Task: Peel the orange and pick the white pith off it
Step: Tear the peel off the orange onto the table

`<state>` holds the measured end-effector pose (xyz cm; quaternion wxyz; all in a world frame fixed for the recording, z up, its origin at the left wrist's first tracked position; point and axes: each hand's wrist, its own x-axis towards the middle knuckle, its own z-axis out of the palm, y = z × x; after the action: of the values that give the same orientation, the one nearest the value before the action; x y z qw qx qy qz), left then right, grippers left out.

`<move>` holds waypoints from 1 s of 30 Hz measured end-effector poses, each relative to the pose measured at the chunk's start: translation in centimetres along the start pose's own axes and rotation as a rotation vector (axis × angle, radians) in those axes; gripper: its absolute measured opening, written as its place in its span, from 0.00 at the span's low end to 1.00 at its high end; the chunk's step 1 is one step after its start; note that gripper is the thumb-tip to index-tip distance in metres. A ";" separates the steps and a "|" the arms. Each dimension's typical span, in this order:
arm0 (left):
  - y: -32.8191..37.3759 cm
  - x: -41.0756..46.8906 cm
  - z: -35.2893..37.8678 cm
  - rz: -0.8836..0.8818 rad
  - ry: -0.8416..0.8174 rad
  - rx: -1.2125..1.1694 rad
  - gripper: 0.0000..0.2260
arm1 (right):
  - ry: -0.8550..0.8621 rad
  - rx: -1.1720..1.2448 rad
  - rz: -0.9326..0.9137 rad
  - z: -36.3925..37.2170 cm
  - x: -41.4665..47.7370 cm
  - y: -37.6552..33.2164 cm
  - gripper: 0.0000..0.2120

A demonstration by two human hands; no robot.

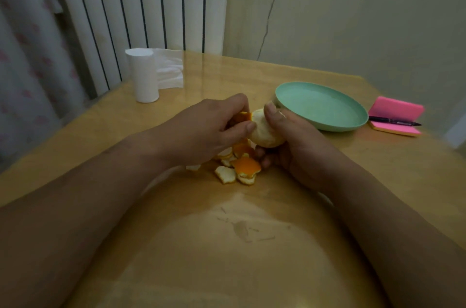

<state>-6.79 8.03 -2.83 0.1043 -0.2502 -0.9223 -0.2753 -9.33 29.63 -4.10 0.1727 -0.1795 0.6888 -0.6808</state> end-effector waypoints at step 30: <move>0.9 0.3 0.1 -0.158 0.131 -0.532 0.12 | -0.154 0.270 0.022 -0.5 -0.4 -0.5 0.19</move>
<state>-6.60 8.82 -2.44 0.0728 -0.1778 -0.8256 -0.5306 -9.15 30.24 -3.64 0.2549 -0.1988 0.5778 -0.7494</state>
